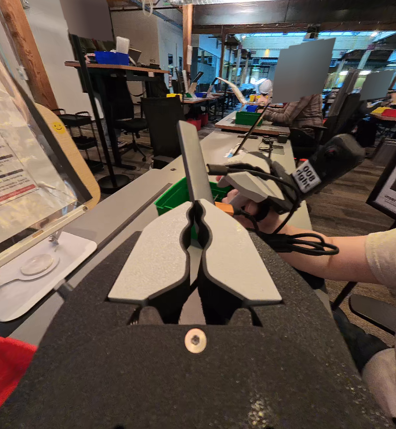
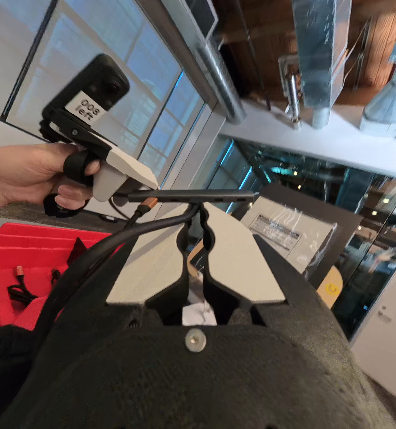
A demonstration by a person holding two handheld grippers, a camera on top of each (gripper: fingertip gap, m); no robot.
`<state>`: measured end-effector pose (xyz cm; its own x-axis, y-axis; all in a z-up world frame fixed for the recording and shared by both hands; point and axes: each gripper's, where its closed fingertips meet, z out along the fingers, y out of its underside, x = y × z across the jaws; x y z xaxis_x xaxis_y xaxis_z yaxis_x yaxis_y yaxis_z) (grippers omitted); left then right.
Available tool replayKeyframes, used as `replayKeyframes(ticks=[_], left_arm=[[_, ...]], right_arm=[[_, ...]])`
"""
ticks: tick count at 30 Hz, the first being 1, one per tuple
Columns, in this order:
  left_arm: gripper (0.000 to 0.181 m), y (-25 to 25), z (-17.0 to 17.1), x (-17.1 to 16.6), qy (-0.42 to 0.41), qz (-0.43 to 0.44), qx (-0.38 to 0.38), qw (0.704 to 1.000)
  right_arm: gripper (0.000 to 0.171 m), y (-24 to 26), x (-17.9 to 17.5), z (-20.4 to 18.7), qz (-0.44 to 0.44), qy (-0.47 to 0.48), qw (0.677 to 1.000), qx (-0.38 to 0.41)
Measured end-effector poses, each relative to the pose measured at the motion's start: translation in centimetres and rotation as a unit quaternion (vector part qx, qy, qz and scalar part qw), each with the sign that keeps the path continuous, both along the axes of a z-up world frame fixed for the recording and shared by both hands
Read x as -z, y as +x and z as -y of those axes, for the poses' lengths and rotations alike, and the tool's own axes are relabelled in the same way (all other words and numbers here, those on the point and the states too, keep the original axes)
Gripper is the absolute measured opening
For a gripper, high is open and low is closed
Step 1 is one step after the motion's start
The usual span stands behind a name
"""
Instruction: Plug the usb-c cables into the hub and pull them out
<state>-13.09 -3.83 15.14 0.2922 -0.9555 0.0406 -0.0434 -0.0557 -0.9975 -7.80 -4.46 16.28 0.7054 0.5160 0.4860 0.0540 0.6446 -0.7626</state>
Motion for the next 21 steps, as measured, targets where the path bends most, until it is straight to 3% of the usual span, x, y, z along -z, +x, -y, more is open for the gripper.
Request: replayKeyframes(ticks=[7, 12, 17, 20, 21], left_arm=[[0.002, 1.3, 3.0, -2.1, -0.019, 0.094, 0.111, 0.989], [0.029, 1.0, 2.9, -1.6, -0.060, 0.092, 0.134, 0.985], [0.054, -0.5, 2.1, -0.2, -0.063, 0.040, 0.100, 0.992], [0.047, 0.3, 3.7, 1.6, -0.102, -0.006, 0.160, 0.982], [0.035, 0.6, 4.3, 1.9, -0.112, -0.011, 0.185, 0.976]], right_arm=[[0.007, -1.0, 0.0, 2.7, 0.060, 0.088, 0.994, -0.037], [0.007, -1.9, 1.0, 2.9, 0.091, 0.132, 0.987, -0.015], [0.007, -2.8, 1.5, 4.0, 0.114, 0.163, 0.980, -0.026], [0.007, -3.1, 1.6, 4.5, 0.118, 0.174, 0.977, -0.037], [0.007, -3.1, 1.6, 4.7, 0.118, 0.180, 0.976, -0.041]])
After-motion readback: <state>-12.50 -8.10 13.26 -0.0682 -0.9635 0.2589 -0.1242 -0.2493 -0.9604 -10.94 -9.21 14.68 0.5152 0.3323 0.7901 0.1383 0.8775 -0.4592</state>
